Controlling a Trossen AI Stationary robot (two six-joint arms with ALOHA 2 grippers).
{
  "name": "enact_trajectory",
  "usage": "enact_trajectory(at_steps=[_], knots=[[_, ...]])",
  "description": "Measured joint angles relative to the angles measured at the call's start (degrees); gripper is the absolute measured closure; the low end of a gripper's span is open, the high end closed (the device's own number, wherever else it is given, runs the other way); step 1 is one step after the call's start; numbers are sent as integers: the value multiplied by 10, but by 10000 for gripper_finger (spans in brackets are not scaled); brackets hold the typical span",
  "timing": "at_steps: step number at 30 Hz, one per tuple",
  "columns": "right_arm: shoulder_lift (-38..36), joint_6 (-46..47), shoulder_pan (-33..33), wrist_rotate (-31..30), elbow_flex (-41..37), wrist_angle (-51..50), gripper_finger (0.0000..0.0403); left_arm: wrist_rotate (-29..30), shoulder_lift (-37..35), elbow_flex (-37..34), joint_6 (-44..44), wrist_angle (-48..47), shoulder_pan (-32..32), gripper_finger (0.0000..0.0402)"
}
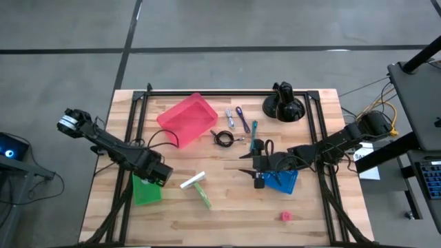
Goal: Pick and place items into bin
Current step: Put the blue charger adapter into the green bin
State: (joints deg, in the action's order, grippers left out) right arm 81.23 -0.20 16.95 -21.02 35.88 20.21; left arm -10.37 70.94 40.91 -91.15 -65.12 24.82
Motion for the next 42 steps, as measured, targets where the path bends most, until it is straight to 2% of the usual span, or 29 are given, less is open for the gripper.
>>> enact_trajectory(at_steps=[13, 25, 30, 42], knots=[[0, 0, 0, 0, 0, 0, 191, -5, -1, -45, 0, 54, -1, 301], [0, 0, 0, 0, 0, 0, 191, -3, 0, -43, 0, 57, 0, 301], [0, 0, 0, 0, 0, 0, 191, -2, 0, -44, 0, 60, 0, 284], [0, -4, 0, 0, 0, 0, 191, 4, 2, -47, -1, 66, 0, 276]])
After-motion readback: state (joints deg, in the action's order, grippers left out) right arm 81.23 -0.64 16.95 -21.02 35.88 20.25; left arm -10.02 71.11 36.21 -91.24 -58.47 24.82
